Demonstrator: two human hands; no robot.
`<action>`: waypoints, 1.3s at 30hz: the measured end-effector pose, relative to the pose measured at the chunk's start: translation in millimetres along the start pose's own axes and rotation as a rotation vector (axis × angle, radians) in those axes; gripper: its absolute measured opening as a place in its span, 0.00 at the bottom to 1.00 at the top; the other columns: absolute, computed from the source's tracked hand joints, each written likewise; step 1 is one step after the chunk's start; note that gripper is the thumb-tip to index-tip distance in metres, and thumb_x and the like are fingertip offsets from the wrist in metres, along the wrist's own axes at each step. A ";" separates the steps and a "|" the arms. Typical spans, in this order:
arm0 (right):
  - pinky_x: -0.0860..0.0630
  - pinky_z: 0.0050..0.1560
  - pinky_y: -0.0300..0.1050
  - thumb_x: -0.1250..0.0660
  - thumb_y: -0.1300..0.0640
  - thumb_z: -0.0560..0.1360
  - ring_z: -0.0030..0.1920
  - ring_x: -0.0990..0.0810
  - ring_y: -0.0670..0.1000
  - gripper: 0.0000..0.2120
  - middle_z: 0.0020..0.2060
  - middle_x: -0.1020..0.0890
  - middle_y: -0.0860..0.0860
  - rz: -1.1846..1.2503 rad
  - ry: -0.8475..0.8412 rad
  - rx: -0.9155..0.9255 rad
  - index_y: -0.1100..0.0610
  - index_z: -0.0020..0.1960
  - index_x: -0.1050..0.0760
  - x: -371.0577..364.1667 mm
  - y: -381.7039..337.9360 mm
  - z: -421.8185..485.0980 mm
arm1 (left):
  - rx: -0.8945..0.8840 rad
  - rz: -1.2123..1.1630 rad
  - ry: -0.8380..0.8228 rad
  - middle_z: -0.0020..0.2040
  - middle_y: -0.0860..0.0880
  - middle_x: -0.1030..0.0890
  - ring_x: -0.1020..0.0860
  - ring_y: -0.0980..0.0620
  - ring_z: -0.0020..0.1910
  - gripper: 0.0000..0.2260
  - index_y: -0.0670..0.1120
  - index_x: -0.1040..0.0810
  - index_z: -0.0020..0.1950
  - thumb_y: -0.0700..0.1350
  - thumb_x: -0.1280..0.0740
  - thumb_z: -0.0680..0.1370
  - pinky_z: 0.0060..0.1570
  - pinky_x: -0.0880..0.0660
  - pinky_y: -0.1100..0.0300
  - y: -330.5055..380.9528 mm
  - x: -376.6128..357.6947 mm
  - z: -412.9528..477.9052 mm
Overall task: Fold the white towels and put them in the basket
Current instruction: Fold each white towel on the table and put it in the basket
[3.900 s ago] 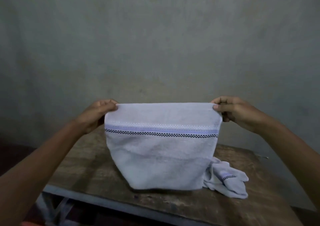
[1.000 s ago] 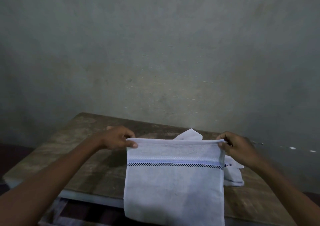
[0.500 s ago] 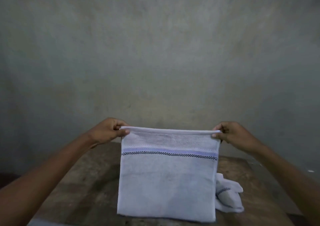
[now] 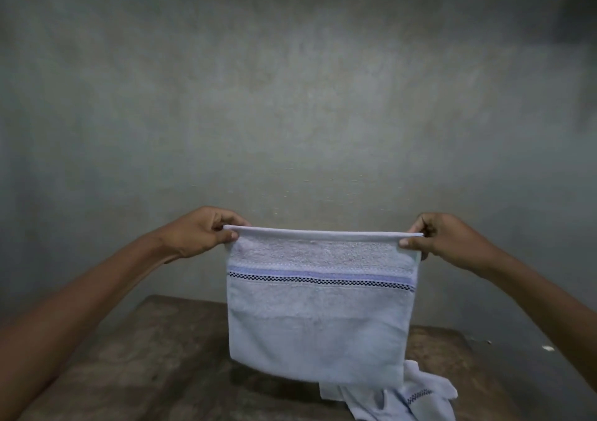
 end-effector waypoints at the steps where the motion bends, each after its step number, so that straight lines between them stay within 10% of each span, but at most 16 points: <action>1: 0.30 0.26 0.33 0.24 0.61 0.67 0.24 0.25 0.43 0.09 0.27 0.21 0.52 -0.005 -0.002 -0.005 0.62 0.38 0.25 0.3 1.8 0.2 | 0.004 -0.015 -0.002 0.43 0.58 0.16 0.20 0.60 0.44 0.12 0.48 0.20 0.51 0.32 0.36 0.77 0.47 0.25 0.68 -0.3 -0.4 0.4; 14: 0.30 0.28 0.32 0.32 0.64 0.74 0.31 0.22 0.43 0.02 0.34 0.19 0.51 0.024 -0.101 -0.041 0.58 0.44 0.24 -20.4 27.9 4.6 | 0.030 0.425 0.102 0.39 0.52 0.17 0.22 0.62 0.36 0.04 0.47 0.17 0.47 0.42 0.29 0.74 0.35 0.30 0.69 -36.2 -14.2 1.8; 19: 0.32 0.28 0.30 0.31 0.65 0.73 0.31 0.24 0.42 0.03 0.33 0.21 0.52 0.083 -0.042 -0.011 0.58 0.43 0.23 -14.5 23.6 5.4 | 0.040 0.149 0.271 0.41 0.47 0.16 0.20 0.58 0.37 0.03 0.44 0.17 0.43 0.42 0.27 0.71 0.39 0.27 0.67 -30.7 -4.6 -1.1; 23: 0.31 0.30 0.33 0.31 0.63 0.73 0.31 0.24 0.43 0.02 0.32 0.20 0.50 0.110 -0.119 -0.017 0.58 0.44 0.23 -13.6 24.7 -6.1 | 0.141 -0.154 0.043 0.41 0.45 0.17 0.20 0.55 0.40 0.24 0.47 0.17 0.43 0.63 0.24 0.58 0.45 0.23 0.61 -34.4 -1.7 -16.3; 30: 0.30 0.30 0.34 0.31 0.61 0.70 0.29 0.27 0.43 0.04 0.31 0.22 0.50 0.241 -0.221 -0.044 0.61 0.44 0.25 -16.9 25.2 -16.1 | 0.212 -0.440 -0.050 0.31 0.47 0.30 0.25 0.54 0.34 0.36 0.33 0.24 0.47 0.60 0.20 0.55 0.41 0.22 0.63 -44.7 -7.7 -22.0; 39: 0.27 0.34 0.31 0.34 0.63 0.75 0.37 0.22 0.46 0.03 0.38 0.19 0.52 0.027 -0.164 -0.063 0.57 0.44 0.23 -40.2 43.6 -0.1 | 0.177 -0.120 0.183 0.31 0.54 0.19 0.24 0.61 0.32 0.02 0.46 0.19 0.42 0.41 0.30 0.74 0.34 0.28 0.70 -56.2 -25.6 -8.3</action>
Point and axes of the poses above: each hand's wrist, its own z-axis towards the middle knuckle, its own x-axis out of the back of the hand, y = z × x, the point moved 3 cm from there along z, towards the middle knuckle
